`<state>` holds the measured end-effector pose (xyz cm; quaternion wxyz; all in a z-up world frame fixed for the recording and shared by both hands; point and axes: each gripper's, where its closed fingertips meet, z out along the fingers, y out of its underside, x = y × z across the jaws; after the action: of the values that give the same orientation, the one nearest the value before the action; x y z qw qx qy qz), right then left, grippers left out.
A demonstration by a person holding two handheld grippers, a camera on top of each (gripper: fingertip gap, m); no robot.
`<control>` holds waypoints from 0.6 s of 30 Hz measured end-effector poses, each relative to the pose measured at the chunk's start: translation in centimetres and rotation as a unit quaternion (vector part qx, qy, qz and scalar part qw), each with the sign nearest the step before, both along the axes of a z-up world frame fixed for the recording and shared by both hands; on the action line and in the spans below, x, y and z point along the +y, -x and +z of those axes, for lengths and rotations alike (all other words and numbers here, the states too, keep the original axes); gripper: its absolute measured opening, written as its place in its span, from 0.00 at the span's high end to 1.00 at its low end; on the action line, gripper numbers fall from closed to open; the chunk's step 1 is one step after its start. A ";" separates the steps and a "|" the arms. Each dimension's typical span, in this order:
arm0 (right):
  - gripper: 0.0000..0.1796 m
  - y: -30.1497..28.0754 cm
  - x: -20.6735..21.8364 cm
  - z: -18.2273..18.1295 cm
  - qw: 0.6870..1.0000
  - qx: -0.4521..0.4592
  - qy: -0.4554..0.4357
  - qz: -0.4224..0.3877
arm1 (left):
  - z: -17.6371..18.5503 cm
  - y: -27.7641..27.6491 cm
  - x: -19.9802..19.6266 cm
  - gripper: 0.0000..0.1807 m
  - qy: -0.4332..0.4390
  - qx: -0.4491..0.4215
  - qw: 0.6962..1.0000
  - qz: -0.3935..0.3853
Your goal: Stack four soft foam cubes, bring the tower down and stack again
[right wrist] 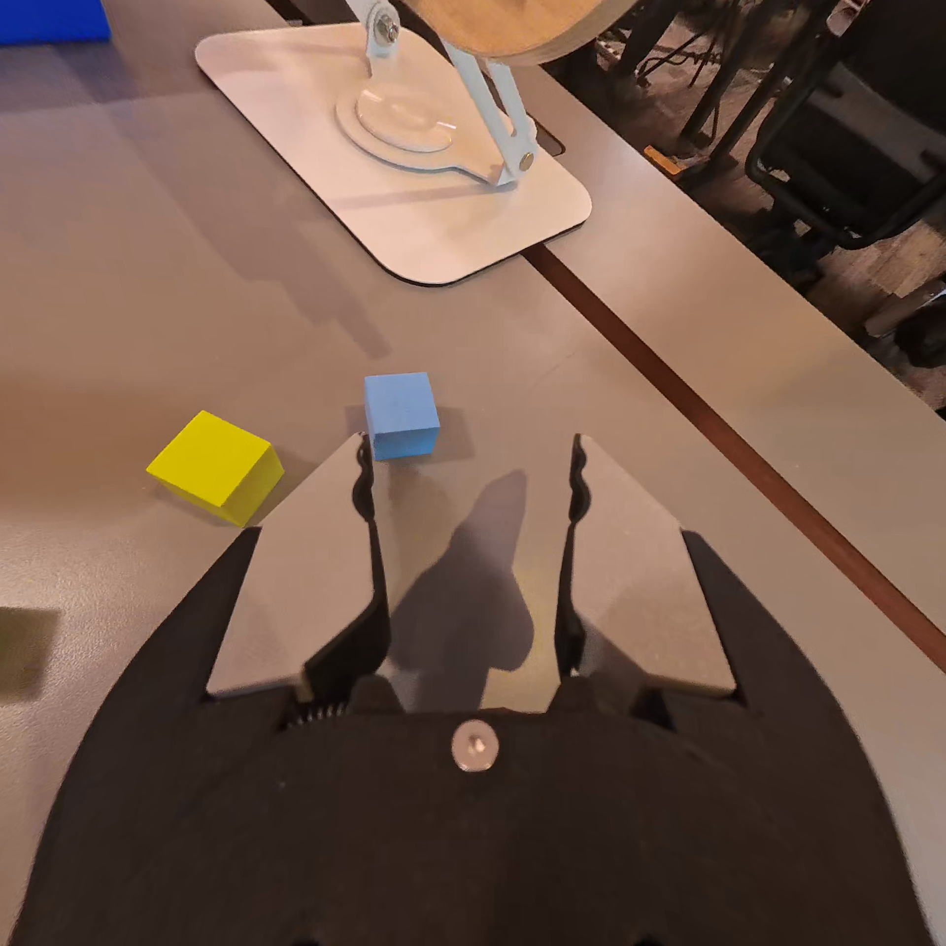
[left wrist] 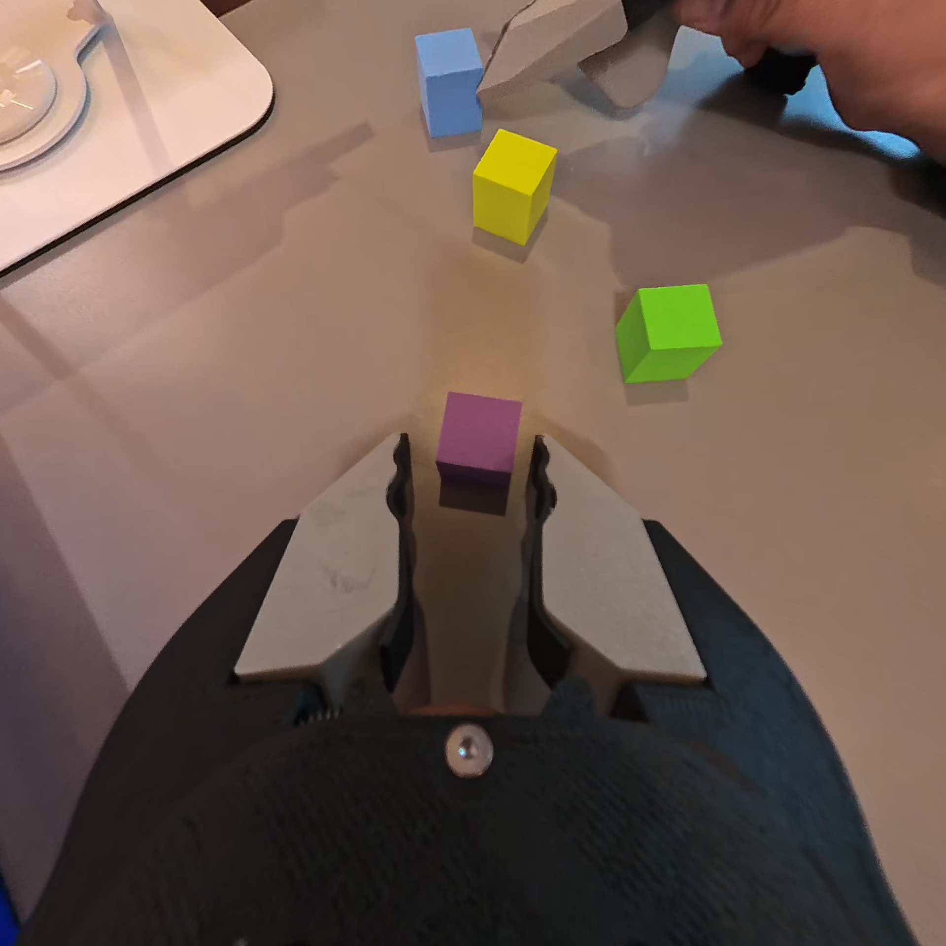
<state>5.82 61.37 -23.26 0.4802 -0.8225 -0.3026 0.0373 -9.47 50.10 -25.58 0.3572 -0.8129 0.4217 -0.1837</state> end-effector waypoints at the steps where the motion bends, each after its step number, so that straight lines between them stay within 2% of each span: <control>1: 0.58 0.0 0.0 -0.1 1.000 -0.002 0.004 0.001 | 0.0 0.0 0.0 0.74 0.000 0.000 1.000 -0.001; 4: 0.60 1.0 -0.4 0.0 1.000 -0.004 -0.001 0.026 | 0.0 -0.1 -0.1 0.74 0.000 0.000 1.000 -0.003; 10: 0.73 3.8 -4.0 1.9 0.988 0.070 -0.020 0.133 | 0.0 -0.1 -0.2 0.73 -0.001 0.000 1.000 -0.004; 13: 0.73 5.2 -5.9 2.9 0.974 0.130 -0.005 0.185 | 0.0 -0.1 -0.2 0.73 -0.001 0.000 1.000 -0.005; 18: 0.69 5.8 -6.0 1.2 0.978 0.084 0.025 0.187 | 0.0 -0.1 -0.3 0.74 -0.001 0.001 1.000 -0.006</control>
<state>0.00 55.38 -22.02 0.4674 -0.7571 -0.4087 0.2033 -9.36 49.84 -25.58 0.3569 -0.8100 0.4271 -0.1849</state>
